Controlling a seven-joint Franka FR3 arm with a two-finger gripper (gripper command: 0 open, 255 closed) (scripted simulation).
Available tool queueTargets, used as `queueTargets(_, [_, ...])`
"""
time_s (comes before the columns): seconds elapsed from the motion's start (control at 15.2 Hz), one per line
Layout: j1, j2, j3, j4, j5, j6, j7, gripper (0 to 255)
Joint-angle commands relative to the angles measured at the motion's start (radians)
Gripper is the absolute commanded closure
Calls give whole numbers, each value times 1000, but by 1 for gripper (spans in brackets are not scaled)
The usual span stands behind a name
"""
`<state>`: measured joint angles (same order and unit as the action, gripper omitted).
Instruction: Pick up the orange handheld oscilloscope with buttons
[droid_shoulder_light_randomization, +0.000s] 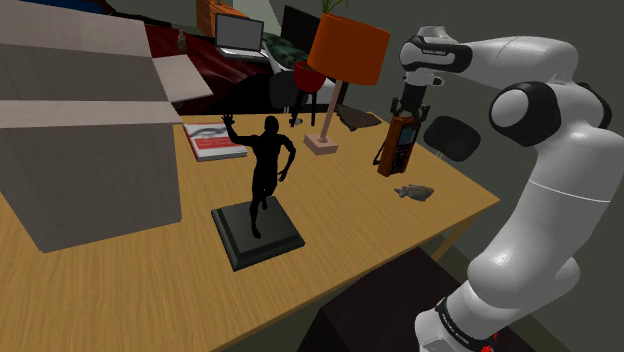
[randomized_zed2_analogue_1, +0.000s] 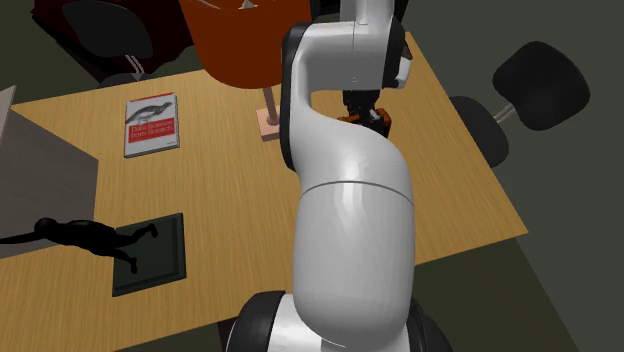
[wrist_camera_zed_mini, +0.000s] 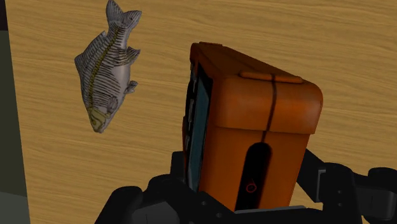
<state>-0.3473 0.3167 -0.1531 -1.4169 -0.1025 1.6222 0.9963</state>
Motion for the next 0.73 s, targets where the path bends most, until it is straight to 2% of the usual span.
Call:
queueTargets(0.0, [0,-1,0,-5,0,4,0,255])
queueTargets(0.53, [-1,0,0,-3,0,3,-1,255])
queueTargets(0.66, [-1,3,0,27,1,-25,-4,255])
